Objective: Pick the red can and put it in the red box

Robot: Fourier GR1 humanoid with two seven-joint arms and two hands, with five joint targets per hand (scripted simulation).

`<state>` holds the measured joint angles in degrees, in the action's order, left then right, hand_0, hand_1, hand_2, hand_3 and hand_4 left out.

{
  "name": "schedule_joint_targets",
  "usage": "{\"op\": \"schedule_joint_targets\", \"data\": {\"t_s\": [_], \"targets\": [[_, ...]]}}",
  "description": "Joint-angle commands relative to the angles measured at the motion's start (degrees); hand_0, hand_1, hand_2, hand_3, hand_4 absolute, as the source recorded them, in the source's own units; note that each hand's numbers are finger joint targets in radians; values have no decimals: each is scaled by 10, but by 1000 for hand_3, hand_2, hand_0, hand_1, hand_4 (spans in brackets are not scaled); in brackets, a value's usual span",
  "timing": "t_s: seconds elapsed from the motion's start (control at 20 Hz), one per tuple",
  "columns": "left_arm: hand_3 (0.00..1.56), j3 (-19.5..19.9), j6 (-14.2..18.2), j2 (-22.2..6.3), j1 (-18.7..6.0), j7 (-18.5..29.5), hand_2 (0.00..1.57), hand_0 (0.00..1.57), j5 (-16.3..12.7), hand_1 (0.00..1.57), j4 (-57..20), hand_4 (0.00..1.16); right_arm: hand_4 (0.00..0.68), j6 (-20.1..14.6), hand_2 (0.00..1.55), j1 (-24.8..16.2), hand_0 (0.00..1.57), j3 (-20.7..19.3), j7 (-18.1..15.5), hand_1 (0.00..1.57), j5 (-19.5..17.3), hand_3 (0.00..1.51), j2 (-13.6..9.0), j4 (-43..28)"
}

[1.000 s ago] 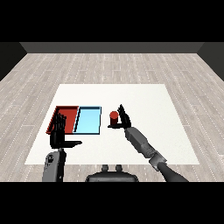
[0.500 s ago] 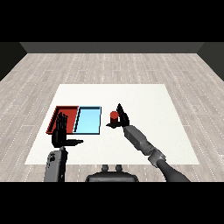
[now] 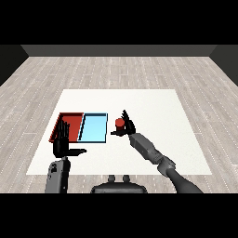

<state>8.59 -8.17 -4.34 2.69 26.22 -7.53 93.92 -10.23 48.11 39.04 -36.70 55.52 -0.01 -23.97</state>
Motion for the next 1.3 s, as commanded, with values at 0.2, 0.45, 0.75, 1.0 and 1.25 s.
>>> {"op": "schedule_joint_targets", "data": {"t_s": [0.2, 0.45, 0.75, 1.0, 1.25], "targets": [[0, -3, 6, 5, -3, 7, 0, 0, 7, 0, 0, 0, 524, -137, 1479, 40, 1519, 42, 73, 1519, 25, 1409, 0, 47], [0, -7, 17, 8, -3, -8, 0, 0, 10, 0, 21, 0, 528, -209, 1449, 58, 1434, 83, 134, 1434, 10, 1406, 0, 54], [0, 2, 20, 3, -16, -2, 0, 0, 14, 0, -11, 0, 519, -205, 1476, 63, 1504, 105, 167, 1504, 5, 1419, 0, 78], [0, -16, 8, 12, 14, 0, 0, 0, 12, 0, 12, 0, 521, -198, 1451, 60, 1472, 108, 119, 1472, 15, 1393, 0, 69], [0, -3, -3, -3, -4, -7, 0, 0, -1, 0, 5, 0, 573, -213, 1444, 61, 1481, 91, 54, 1481, 17, 1387, 0, 44]]}}
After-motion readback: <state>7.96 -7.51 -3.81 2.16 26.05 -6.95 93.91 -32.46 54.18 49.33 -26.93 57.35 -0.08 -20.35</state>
